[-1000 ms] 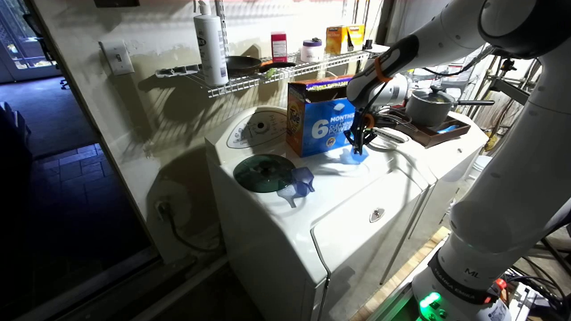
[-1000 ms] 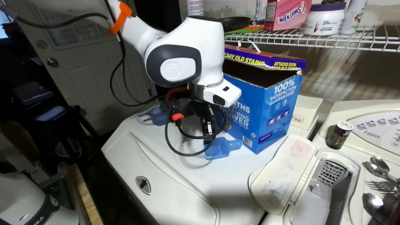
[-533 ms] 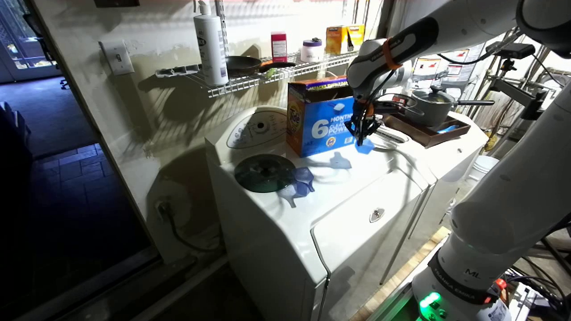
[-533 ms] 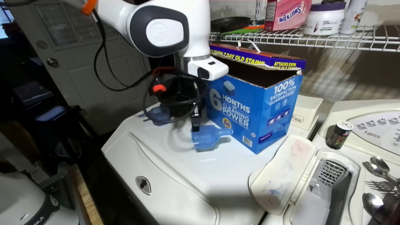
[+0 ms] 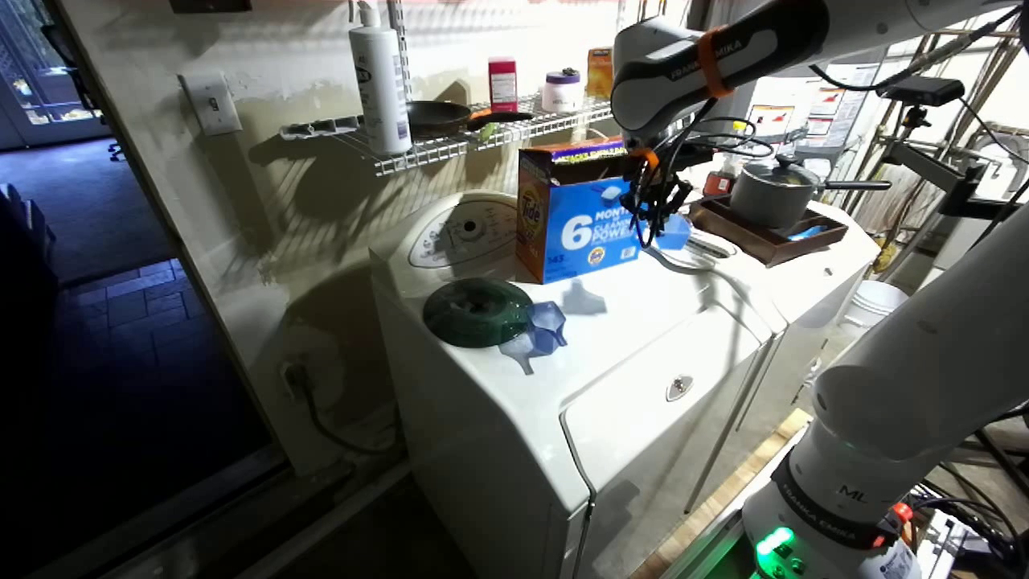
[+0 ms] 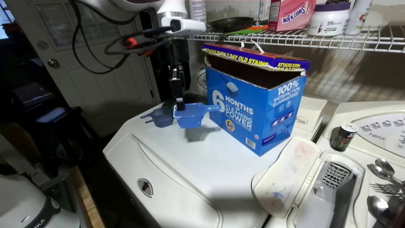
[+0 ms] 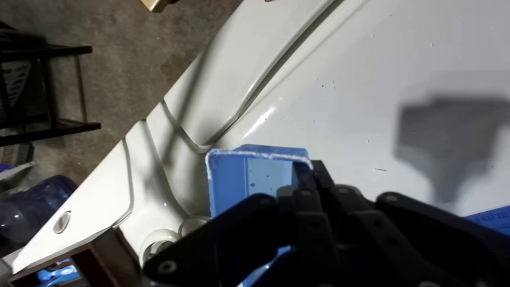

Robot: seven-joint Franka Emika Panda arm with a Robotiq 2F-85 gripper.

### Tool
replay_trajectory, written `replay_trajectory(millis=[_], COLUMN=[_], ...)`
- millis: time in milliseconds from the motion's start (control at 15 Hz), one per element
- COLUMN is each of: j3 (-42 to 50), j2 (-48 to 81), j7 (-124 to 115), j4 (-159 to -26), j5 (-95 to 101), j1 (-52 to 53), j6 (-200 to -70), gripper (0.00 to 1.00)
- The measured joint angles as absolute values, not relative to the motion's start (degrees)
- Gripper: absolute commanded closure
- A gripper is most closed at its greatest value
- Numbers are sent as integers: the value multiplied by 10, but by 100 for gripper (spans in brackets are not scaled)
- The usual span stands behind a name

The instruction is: Close the lid of the blue box, then put the right blue object on the box

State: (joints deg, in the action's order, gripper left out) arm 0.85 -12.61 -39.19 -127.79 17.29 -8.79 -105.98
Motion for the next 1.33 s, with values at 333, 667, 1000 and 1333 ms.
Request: replay_trajectory(millis=[333,667,1000,1333], j3=[-37,-50,-50,-40], j2=[-141,-138,-126,-90], j7=[-446,-452,-452,-457], j4=[-1230,-1162,-1094,-1015], j5=[230,250,247,202], j1=[-71,-58,-57,-57], j6=[-965,-920,-910,-906], gripper=[99,99,99,99])
